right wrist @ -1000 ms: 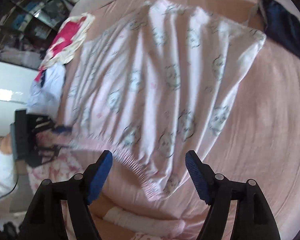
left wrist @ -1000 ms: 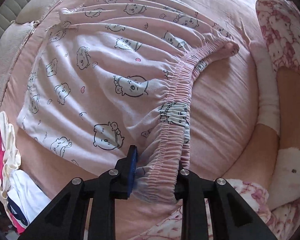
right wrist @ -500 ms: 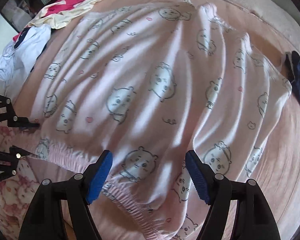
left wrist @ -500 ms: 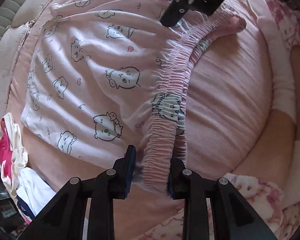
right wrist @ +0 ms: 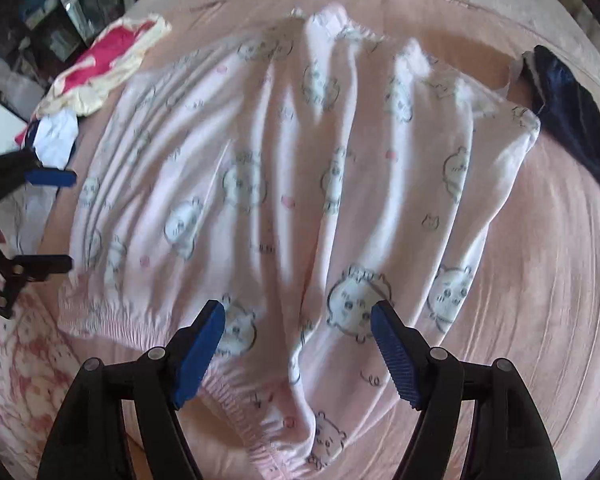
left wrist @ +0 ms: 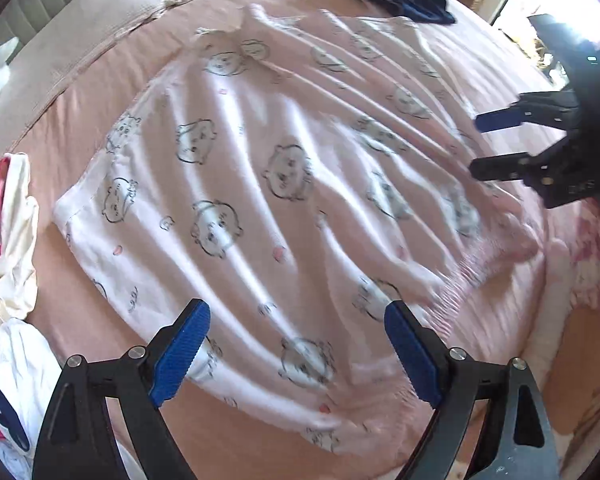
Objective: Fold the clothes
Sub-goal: 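Release the pants cuffs with both grippers and smooth the pants flat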
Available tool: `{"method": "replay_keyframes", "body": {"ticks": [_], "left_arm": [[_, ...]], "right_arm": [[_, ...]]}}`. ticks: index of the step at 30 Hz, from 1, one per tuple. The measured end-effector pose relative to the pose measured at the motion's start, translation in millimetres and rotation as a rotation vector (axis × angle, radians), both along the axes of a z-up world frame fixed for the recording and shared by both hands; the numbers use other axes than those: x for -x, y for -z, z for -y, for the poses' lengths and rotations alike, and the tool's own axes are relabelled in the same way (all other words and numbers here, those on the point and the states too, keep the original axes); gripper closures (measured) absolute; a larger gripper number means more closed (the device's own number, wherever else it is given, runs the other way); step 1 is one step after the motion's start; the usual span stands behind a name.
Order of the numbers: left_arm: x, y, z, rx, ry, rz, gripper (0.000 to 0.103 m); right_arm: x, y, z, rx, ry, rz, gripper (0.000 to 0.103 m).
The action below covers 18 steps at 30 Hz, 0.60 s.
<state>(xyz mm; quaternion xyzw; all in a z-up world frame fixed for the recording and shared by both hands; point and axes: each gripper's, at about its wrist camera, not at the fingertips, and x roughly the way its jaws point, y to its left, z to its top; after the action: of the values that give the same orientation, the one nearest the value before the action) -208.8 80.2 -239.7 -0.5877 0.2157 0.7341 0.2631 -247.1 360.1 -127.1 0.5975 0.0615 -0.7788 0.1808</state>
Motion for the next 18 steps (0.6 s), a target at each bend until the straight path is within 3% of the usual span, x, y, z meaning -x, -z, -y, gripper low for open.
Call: {"method": "replay_keyframes", "body": {"ticks": [2, 5, 6, 8, 9, 12, 14, 16, 18], "left_arm": [[-2.0, 22.3, -7.7, 0.069, 0.072, 0.023, 0.026], [-15.0, 35.0, -5.4, 0.142, 0.203, 0.021, 0.024], [-19.0, 35.0, 2.2, 0.17, 0.232, 0.028, 0.022], [-21.4, 38.0, 26.3, 0.254, 0.235, 0.067, 0.015], [-21.2, 34.7, 37.9, 0.259, 0.224, 0.068, 0.015], [-14.6, 11.2, 46.5, 0.135, 0.192, -0.021, 0.016], [-3.9, 2.4, 31.9, 0.017, 0.172, -0.082, 0.016], [7.1, -0.4, 16.0, -0.085, 0.161, -0.114, 0.016], [7.2, 18.3, -1.6, -0.111, 0.187, -0.061, 0.016]], "right_arm": [[9.0, 4.3, -0.4, -0.113, 0.02, -0.086, 0.028], [18.7, 25.8, -10.4, -0.271, -0.055, -0.078, 0.028], [20.8, 32.7, -16.9, -0.319, -0.083, -0.073, 0.022], [27.7, 35.6, -35.0, -0.364, -0.102, -0.056, 0.017], [31.9, 32.5, -44.7, -0.364, -0.094, -0.055, 0.015], [42.1, 14.3, -64.3, -0.303, -0.009, -0.135, 0.015], [50.4, 9.1, -59.5, -0.164, 0.054, -0.147, 0.015], [55.4, 13.1, -34.1, -0.061, -0.011, -0.122, 0.015], [58.0, 22.6, -9.1, -0.118, -0.113, -0.125, 0.015]]}}
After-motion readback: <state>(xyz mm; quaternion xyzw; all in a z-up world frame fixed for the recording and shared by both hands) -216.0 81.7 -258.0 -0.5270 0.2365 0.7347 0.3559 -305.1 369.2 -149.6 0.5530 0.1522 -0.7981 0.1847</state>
